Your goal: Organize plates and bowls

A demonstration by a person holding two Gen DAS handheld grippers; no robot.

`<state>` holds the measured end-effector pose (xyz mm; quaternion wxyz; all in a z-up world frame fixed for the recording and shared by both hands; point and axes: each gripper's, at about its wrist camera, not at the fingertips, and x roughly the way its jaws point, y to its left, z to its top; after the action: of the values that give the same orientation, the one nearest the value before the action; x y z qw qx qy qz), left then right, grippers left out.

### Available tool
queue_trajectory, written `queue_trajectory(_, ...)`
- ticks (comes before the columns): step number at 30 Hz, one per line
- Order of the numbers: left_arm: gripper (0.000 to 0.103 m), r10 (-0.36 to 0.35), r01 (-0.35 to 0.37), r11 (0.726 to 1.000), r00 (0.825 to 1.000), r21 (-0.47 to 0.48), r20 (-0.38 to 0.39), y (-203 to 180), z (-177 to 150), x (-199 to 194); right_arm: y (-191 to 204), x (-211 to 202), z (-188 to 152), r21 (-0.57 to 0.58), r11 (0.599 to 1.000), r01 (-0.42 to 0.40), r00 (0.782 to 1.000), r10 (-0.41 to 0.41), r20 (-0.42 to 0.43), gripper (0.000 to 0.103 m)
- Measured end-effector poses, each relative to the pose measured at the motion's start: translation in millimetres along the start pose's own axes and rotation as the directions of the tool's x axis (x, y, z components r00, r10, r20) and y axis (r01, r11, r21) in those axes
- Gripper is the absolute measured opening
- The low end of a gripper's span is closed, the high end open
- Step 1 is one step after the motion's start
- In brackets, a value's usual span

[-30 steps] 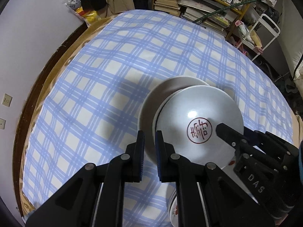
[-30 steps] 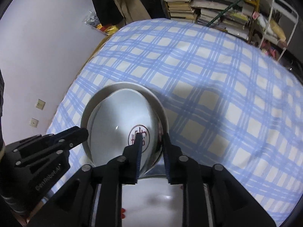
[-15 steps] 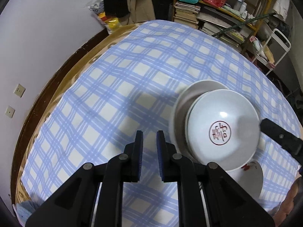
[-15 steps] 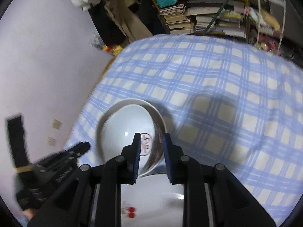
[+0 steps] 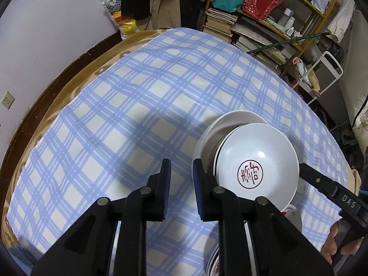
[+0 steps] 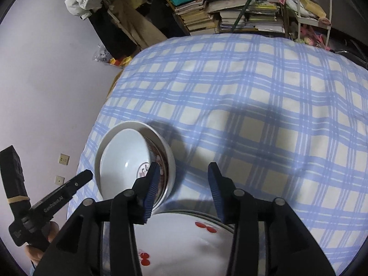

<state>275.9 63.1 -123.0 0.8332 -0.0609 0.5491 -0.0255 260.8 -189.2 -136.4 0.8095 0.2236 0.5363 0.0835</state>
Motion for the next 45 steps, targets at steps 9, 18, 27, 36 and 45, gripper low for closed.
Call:
queue_trajectory(9, 0.021, -0.032, 0.032, 0.999, 0.999, -0.002, -0.008, 0.9, 2.3, 1.7, -0.4, 14.7, -0.2, -0.016, 1.000, 0.007, 0.999, -0.008, -0.035, 0.046)
queue_trajectory(18, 0.024, -0.048, 0.048, 0.999, 0.998, -0.014, -0.031, 2.8, 0.6, 9.2, -0.7, 23.3, 1.4, -0.017, 0.999, 0.030, 0.998, -0.031, -0.053, 0.046)
queue_trajectory(27, 0.024, -0.058, 0.056, 0.998, 0.996, -0.032, -0.073, 7.2, 2.6, 23.3, 1.5, 25.5, 2.9, -0.010, 0.999, 0.034, 0.998, -0.035, -0.056, 0.046)
queue_trajectory(36, 0.025, -0.030, 0.028, 0.999, 0.997, -0.035, -0.074, 9.0, 2.8, 27.0, 17.8, 32.4, 6.2, -0.068, 0.996, 0.065, 0.995, -0.070, -0.072, 0.045)
queue_trajectory(45, 0.010, -0.070, 0.068, 0.997, 0.993, -0.026, -0.093, 9.6, 6.5, 34.4, 27.1, 36.8, 3.9, -0.072, 0.997, 0.017, 0.996, -0.023, -0.090, 0.016)
